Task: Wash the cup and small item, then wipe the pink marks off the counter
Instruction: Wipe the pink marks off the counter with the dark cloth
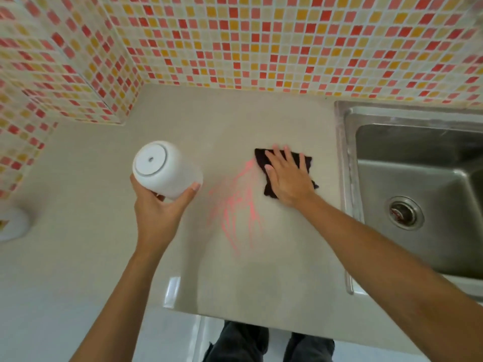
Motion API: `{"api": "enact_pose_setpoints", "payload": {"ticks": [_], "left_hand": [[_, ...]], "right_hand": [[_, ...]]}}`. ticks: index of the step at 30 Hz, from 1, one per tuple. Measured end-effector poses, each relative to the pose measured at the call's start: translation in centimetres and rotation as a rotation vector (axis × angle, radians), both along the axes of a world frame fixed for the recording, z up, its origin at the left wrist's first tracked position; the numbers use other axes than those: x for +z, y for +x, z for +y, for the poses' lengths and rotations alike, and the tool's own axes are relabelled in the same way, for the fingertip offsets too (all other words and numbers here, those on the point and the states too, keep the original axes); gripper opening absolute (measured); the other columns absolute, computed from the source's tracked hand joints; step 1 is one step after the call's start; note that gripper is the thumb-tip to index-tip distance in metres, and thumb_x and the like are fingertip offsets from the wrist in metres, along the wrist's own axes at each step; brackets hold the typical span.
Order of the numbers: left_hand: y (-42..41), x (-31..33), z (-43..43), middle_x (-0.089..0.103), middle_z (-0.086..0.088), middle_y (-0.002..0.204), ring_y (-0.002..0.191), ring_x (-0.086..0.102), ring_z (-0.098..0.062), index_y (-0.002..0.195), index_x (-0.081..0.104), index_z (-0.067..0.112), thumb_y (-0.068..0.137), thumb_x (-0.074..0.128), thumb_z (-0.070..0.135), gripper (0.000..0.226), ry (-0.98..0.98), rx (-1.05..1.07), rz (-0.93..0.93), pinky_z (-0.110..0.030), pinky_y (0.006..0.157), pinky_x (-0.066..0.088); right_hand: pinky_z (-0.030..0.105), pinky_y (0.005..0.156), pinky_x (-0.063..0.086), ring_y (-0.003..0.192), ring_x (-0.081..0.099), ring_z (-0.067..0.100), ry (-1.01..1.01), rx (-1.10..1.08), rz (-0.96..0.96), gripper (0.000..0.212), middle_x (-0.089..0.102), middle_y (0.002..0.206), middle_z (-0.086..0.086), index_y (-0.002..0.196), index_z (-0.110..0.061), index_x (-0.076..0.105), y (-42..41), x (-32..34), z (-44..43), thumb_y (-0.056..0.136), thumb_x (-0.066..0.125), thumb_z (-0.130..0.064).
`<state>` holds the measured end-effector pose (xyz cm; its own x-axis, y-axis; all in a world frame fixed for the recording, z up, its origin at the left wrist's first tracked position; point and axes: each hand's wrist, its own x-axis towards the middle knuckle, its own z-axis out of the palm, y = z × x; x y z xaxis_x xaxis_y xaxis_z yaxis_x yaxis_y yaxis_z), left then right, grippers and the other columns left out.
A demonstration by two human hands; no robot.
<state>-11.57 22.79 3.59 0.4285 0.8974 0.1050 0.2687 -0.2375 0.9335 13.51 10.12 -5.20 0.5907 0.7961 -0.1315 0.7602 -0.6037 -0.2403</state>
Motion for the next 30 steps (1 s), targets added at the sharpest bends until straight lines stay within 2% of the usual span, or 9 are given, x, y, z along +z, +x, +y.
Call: {"api": "enact_pose_setpoints", "payload": {"ticks": [5,10,13,17,20,23,25,28,30], "left_hand": [[-2.7,-0.5,1.8,0.052,0.024,0.118,0.102,0.054,0.018,0.140,0.030,0.024,0.071,0.083,0.026,0.088,-0.003,0.044,-0.002,-0.003,0.083,0.044],[-2.4,-0.7,1.9,0.052,0.013,0.131,0.114,0.054,0.004,0.142,0.028,0.027,0.070,0.084,0.028,0.091,-0.040,0.031,-0.009,-0.012,0.093,0.047],[-1.6,-0.8,1.9,0.051,0.014,0.132,0.116,0.053,0.002,0.142,0.028,0.027,0.070,0.084,0.028,0.092,-0.048,0.012,-0.012,-0.017,0.096,0.047],[-1.2,-1.2,1.9,0.050,0.019,0.128,0.116,0.052,0.003,0.142,0.026,0.027,0.069,0.085,0.030,0.094,-0.038,-0.020,0.012,-0.016,0.094,0.046],[-1.9,-1.1,2.1,0.051,0.019,0.129,0.116,0.052,0.004,0.142,0.027,0.027,0.069,0.085,0.031,0.094,-0.033,-0.022,0.009,-0.022,0.096,0.047],[-2.8,-0.6,2.6,0.050,0.020,0.129,0.117,0.052,0.003,0.143,0.026,0.028,0.069,0.084,0.030,0.094,-0.021,-0.004,-0.004,-0.025,0.099,0.047],[-3.1,-0.3,3.1,0.050,0.022,0.127,0.117,0.052,0.003,0.143,0.027,0.027,0.070,0.084,0.029,0.093,-0.010,-0.001,-0.019,-0.026,0.099,0.048],[-3.1,-0.3,3.7,0.051,0.026,0.124,0.116,0.052,0.003,0.142,0.028,0.027,0.070,0.084,0.030,0.092,-0.001,-0.008,-0.018,-0.025,0.098,0.048],[-2.9,-0.4,3.9,0.050,0.026,0.126,0.118,0.052,0.001,0.142,0.028,0.027,0.069,0.085,0.030,0.093,0.006,-0.022,-0.012,-0.028,0.099,0.048]], "right_hand": [[0.050,0.118,0.004,0.147,0.010,0.020,-0.008,0.034,-0.055,0.058,0.019,0.159,-0.001,0.152,-0.021,0.016,-7.6,-0.4,-7.3,0.099,0.008,-0.042],[0.056,0.113,0.015,0.146,0.015,0.024,-0.013,0.212,-0.040,0.055,0.020,0.159,-0.001,0.152,-0.024,0.018,-18.3,0.0,-9.3,0.100,0.025,-0.041],[0.054,0.114,0.015,0.145,0.022,0.023,0.005,0.224,-0.054,0.054,0.027,0.157,-0.002,0.151,-0.026,0.024,-16.5,-0.1,-3.9,0.099,0.025,-0.041],[0.053,0.115,0.012,0.145,0.018,0.022,-0.040,0.018,-0.055,0.053,0.027,0.157,-0.002,0.151,-0.026,0.024,-9.0,-0.1,3.0,0.100,0.020,-0.041],[0.051,0.118,0.005,0.147,0.005,0.020,-0.066,-0.033,-0.051,0.053,0.012,0.160,-0.003,0.153,-0.025,0.012,-7.0,-0.4,2.6,0.102,0.015,-0.040],[0.048,0.119,0.005,0.148,0.002,0.017,-0.046,0.014,0.037,0.051,0.012,0.160,-0.005,0.153,-0.024,0.012,-8.0,0.6,-0.5,0.103,0.017,-0.034],[0.049,0.118,0.013,0.147,0.012,0.019,-0.047,0.062,-0.001,0.050,0.021,0.158,-0.002,0.152,-0.022,0.021,-8.0,0.9,-2.2,0.103,0.025,-0.029],[0.052,0.112,0.023,0.140,0.032,0.029,-0.036,0.146,-0.125,0.047,0.042,0.148,0.011,0.144,-0.007,0.038,-7.2,0.1,-1.5,0.098,0.040,-0.018],[0.054,0.112,0.021,0.141,0.030,0.032,-0.041,0.118,-0.154,0.049,0.041,0.147,0.018,0.142,0.001,0.037,-6.4,-0.8,0.9,0.095,0.038,-0.012]]}}
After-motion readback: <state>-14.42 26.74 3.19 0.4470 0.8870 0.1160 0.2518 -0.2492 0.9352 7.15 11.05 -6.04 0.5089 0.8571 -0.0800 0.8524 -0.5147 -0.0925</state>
